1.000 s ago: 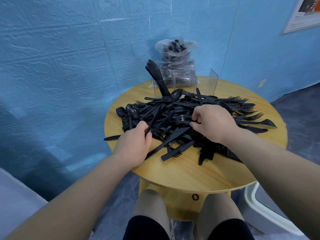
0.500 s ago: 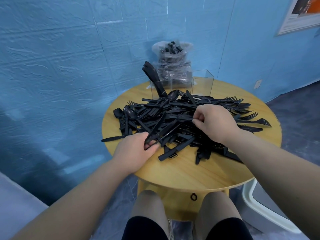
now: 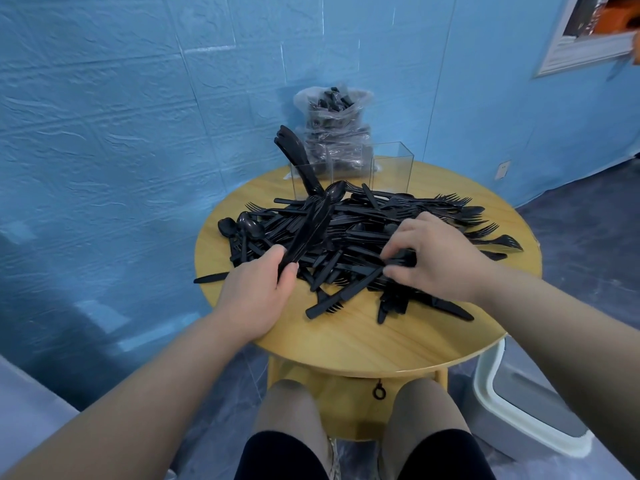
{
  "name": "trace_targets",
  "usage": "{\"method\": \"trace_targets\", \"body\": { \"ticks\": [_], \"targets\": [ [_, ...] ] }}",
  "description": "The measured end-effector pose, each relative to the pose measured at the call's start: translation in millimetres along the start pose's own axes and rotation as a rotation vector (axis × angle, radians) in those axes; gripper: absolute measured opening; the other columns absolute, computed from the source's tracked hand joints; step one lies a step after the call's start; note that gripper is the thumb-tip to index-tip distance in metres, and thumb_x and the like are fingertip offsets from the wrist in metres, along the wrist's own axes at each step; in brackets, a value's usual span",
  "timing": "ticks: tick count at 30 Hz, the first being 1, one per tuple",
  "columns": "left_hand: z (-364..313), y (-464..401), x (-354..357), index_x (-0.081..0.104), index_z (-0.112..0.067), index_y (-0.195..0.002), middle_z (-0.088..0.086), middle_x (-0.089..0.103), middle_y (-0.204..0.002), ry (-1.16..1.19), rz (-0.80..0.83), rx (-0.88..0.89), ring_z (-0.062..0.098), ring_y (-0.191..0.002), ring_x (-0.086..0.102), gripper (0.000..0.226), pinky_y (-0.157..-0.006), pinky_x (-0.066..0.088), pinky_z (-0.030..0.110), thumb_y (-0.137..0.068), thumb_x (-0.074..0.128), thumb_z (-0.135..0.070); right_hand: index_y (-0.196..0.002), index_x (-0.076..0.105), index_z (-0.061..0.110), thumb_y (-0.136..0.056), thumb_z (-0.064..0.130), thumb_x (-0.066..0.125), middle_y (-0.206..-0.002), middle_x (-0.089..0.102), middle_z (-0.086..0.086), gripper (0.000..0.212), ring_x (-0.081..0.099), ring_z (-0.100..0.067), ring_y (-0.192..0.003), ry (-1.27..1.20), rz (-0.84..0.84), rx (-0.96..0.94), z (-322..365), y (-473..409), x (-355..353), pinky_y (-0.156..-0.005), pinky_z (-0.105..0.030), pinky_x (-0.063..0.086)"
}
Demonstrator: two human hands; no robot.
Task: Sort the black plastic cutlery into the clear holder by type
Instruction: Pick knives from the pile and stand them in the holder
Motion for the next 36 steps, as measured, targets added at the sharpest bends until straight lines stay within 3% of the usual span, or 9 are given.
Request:
{"method": "trace_targets", "body": {
  "ticks": [6,10,14,17,22,26,31,36],
  "targets": [
    [-6.2,11.8,23.1,0.042,-0.018,-0.078,-0.001,0.051,-0.062,0.105,0.150,-0.012,0.017,-0.054,0.048,0.029,-0.055,0.042,0.038,-0.098,0.042,-0.040,-0.125,0.058,0.034,-0.085,0.051,0.060,-0.106,0.041,0.013,0.043,0.032,-0.016,-0.107,0.157,0.061,-0.048,14.5,6.8,17.8,-0.094,-0.028,0.038],
    [-5.0,14.6,29.8,0.054,-0.030,-0.084,-0.008,0.062,-0.077,0.102,0.240,-0.045,0.010,-0.069,0.059,0.032,-0.066,0.051,0.033,-0.079,0.058,-0.062,-0.127,0.056,0.034,-0.088,0.047,0.058,-0.111,0.045,0.010,0.041,0.033,-0.015,-0.107,0.170,0.019,0.011,10.7,3.8,17.4,-0.086,-0.021,0.030],
    [-5.5,12.3,33.5,0.058,-0.031,-0.082,-0.012,0.064,-0.080,0.149,0.278,-0.058,0.003,-0.074,0.059,0.020,-0.068,0.051,0.026,-0.080,0.068,-0.048,-0.125,0.058,0.032,-0.090,0.043,0.057,-0.111,0.047,0.009,0.036,0.035,-0.015,-0.106,0.160,0.021,0.046,3.0,2.2,18.1,-0.085,-0.021,0.032],
    [-3.4,8.0,26.1,0.059,-0.029,-0.078,-0.012,0.061,-0.075,0.191,0.249,-0.079,0.001,-0.069,0.055,0.015,-0.060,0.039,0.018,-0.082,0.069,-0.039,-0.122,0.060,0.031,-0.091,0.039,0.057,-0.109,0.049,0.008,0.032,0.036,-0.014,-0.105,0.157,0.000,0.055,-0.5,1.1,18.0,-0.085,-0.022,0.034],
    [12.7,5.6,8.5,0.060,-0.025,-0.073,-0.013,0.054,-0.066,0.274,0.161,-0.147,0.004,-0.063,0.049,0.013,-0.059,0.035,0.022,-0.084,0.068,-0.029,-0.116,0.064,0.030,-0.092,0.035,0.056,-0.105,0.053,0.007,0.026,0.038,-0.016,-0.103,0.177,-0.045,0.054,-2.8,1.2,17.8,-0.089,-0.024,0.035],
    [26.6,7.1,-0.3,0.060,-0.019,-0.073,-0.008,0.054,-0.067,0.319,0.116,-0.189,0.010,-0.065,0.049,0.014,-0.061,0.040,0.026,-0.085,0.065,-0.022,-0.108,0.071,0.025,-0.091,0.025,0.052,-0.099,0.058,0.006,0.025,0.041,-0.019,-0.098,0.178,-0.115,0.060,0.5,0.3,15.8,-0.087,-0.035,0.044],
    [42.5,10.1,-6.4,0.057,-0.013,-0.072,-0.003,0.051,-0.063,0.366,0.027,-0.249,0.014,-0.060,0.044,0.016,-0.060,0.038,0.030,-0.087,0.061,-0.019,-0.107,0.070,0.026,-0.092,0.043,0.049,-0.099,0.058,0.007,0.032,0.039,-0.019,-0.100,0.188,-0.124,0.057,12.3,-4.5,17.3,-0.084,-0.037,0.042],
    [51.7,11.5,-19.8,0.054,-0.012,-0.067,-0.008,0.051,-0.057,0.477,-0.138,-0.299,0.001,-0.045,0.040,0.022,-0.045,0.031,0.015,-0.089,0.056,-0.014,-0.121,0.062,0.028,-0.092,0.051,0.047,-0.113,0.052,0.006,0.039,0.036,-0.021,-0.110,0.256,-0.035,0.081,17.5,-15.2,25.9,-0.091,-0.036,0.038]
  ]
}}
Point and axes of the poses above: each hand's wrist, its own y-axis away from the middle knuckle, its own x-axis out of the palm, z = x × y, the point moved 8 cm from there along -y, towards the middle knuckle
